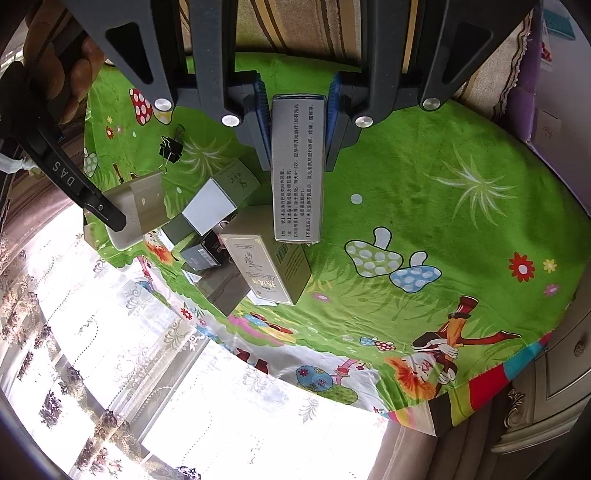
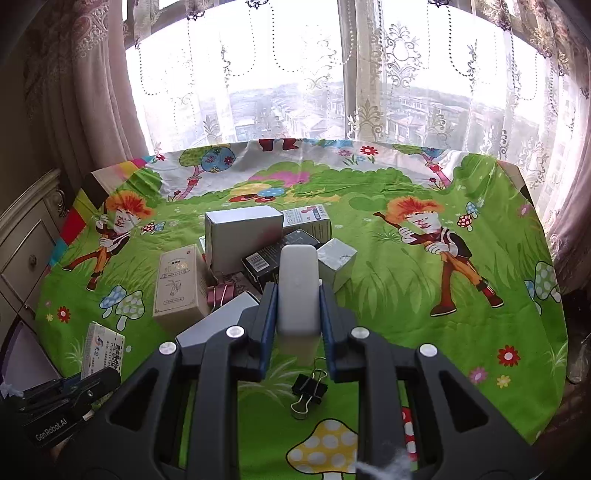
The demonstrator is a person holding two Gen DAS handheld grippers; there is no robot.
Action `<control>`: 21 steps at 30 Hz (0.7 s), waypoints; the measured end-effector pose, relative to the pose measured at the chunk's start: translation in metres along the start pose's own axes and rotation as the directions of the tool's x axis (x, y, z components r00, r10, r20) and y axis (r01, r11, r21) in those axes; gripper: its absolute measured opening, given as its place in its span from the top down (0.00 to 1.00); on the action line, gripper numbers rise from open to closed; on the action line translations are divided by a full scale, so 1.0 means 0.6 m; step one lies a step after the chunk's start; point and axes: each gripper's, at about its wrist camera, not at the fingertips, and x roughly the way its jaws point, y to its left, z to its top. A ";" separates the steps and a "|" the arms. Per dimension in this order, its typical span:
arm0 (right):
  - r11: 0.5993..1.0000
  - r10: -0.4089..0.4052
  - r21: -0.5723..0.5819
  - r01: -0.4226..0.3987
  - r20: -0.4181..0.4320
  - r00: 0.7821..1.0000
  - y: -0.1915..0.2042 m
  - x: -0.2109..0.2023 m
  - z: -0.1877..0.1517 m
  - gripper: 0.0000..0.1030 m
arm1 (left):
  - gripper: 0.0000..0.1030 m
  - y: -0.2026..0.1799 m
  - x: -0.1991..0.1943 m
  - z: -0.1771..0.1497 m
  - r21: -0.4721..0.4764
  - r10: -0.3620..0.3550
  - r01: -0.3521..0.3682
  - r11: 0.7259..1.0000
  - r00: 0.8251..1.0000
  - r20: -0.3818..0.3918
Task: Organize rigid objects
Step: 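Carry both items into the purple box and open both tools to release them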
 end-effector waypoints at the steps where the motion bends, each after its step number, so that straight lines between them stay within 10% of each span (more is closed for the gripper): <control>1: 1.000 0.013 -0.001 -0.013 0.009 1.000 0.005 -0.008 0.000 0.75 | 0.74 0.005 -0.007 -0.002 -0.010 0.000 0.000 1.000 1.000 0.010; 21: 0.968 0.242 -0.066 -0.242 -0.006 0.970 0.127 -0.084 -0.022 0.75 | 0.74 0.108 -0.107 -0.041 -0.205 0.039 -0.016 0.979 0.993 0.108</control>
